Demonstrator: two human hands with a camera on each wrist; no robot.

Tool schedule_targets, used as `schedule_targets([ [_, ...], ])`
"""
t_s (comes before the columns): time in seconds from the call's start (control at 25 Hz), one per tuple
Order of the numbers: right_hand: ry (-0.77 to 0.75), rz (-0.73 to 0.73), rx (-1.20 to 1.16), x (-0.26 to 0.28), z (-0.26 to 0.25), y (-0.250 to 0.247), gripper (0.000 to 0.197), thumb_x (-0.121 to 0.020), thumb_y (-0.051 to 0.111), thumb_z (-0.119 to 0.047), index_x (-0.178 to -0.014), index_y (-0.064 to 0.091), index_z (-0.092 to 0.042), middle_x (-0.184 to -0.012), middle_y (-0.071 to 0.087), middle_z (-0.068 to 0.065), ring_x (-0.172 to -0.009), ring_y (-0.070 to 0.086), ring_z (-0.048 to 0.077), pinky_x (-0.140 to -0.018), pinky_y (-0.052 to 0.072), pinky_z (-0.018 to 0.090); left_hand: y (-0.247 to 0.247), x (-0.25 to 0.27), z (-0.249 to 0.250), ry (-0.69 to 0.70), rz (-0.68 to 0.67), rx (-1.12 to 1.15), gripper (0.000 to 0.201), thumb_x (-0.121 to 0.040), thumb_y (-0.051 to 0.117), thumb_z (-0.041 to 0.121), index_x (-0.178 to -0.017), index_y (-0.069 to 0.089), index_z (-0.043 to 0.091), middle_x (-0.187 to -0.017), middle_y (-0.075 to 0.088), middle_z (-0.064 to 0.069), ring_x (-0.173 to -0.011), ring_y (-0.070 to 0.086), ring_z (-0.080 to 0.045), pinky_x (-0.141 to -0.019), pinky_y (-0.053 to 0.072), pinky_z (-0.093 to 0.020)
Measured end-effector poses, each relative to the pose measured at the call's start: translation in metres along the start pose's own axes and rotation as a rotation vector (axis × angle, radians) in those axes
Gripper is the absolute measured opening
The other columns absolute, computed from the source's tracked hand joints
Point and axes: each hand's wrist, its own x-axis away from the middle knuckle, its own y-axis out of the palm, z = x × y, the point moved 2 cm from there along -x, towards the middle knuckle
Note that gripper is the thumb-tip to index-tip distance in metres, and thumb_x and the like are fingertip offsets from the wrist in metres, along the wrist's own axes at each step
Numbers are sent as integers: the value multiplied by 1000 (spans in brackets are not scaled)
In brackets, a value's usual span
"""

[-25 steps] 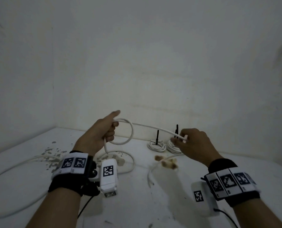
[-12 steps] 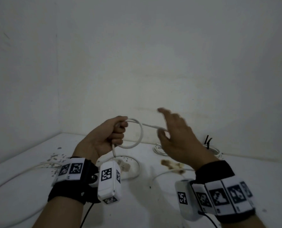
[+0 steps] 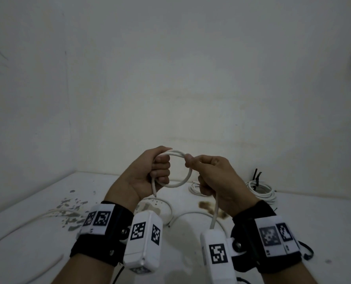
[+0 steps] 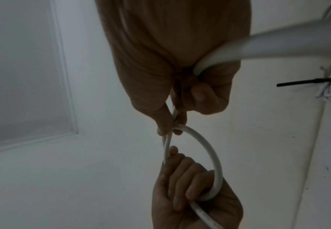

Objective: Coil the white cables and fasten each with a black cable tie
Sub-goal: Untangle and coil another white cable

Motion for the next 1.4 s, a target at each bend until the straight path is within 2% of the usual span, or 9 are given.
schedule_targets([
  [0.16, 37, 52, -71, -2, 6, -2, 31, -83, 79, -34, -70, 67, -8, -51, 23, 1, -39, 17, 14, -41, 22, 20, 4, 0, -1, -56, -27, 179, 46, -86, 54, 27, -45, 34, 22, -34, 20, 9, -28, 23, -8, -39, 28, -20],
  [0.36, 86, 78, -60, 1, 12, -1, 34, -80, 80, -38, -75, 66, -8, -49, 22, -1, -39, 18, 12, -40, 22, 20, 6, -2, -3, -65, 7, 312, 37, -83, 51, 23, -49, 38, 22, -33, 22, 10, -26, 22, -7, -38, 21, -18],
  [0.56, 91, -65, -48, 2, 10, -18, 16, -96, 64, -18, -107, 61, -7, -59, 46, 5, -43, 40, 17, -47, 46, 31, -14, -6, 7, 131, 76, 585, 26, -81, 47, 17, -56, 42, 18, -41, 29, 9, -27, 24, -5, -36, 18, -19],
  [0.72, 22, -314, 194, 8, -4, -40, 23, -101, 47, -4, -108, 65, -15, -90, 72, 8, -74, 68, 29, -70, 57, 41, -35, -6, 10, 252, 180, 724, 39, -100, 28, 26, -67, 44, 13, -54, 34, 5, -36, 30, -8, -47, 26, -21],
  [0.84, -24, -509, 561, 13, -6, -41, 49, -91, 49, 12, -118, 67, -24, -110, 74, -4, -100, 71, 17, -85, 56, 31, -35, -3, 14, 320, 180, 719, 36, -103, 24, 23, -74, 43, 13, -63, 35, 3, -41, 34, -11, -58, 27, -24],
  [1.0, -253, -345, 867, 15, -15, -30, 31, -79, 82, -17, -103, 72, -34, -89, 75, -14, -74, 70, -3, -73, 59, 24, -27, -2, 11, 334, 130, 671, 38, -106, 24, 28, -79, 47, 12, -71, 50, 0, -57, 48, -13, -72, 39, -28],
  [1.2, -241, -440, 819, 23, -23, -22, 36, -77, 80, -8, -104, 74, -29, -89, 76, -13, -81, 71, 0, -77, 60, 23, -23, 1, 12, 333, 88, 700, 39, -106, 27, 31, -78, 47, 12, -84, 60, -7, -82, 65, -21, -96, 45, -42],
  [1.28, -272, -260, 837, 21, -25, -25, 23, -72, 88, -31, -90, 75, -31, -77, 75, -14, -68, 70, 0, -67, 59, 24, -20, 0, 10, 313, 84, 671, 40, -106, 28, 31, -75, 45, 13, -85, 61, -8, -88, 67, -24, -101, 43, -46],
  [1.4, -361, -8, 956, 16, -24, -18, 35, -84, 67, -59, -71, 65, -26, -62, 66, -8, -56, 59, 5, -59, 49, 26, -10, -9, 0, 265, 51, 574, 39, -106, 32, 33, -74, 45, 14, -86, 63, -8, -87, 72, -27, -103, 42, -50],
])
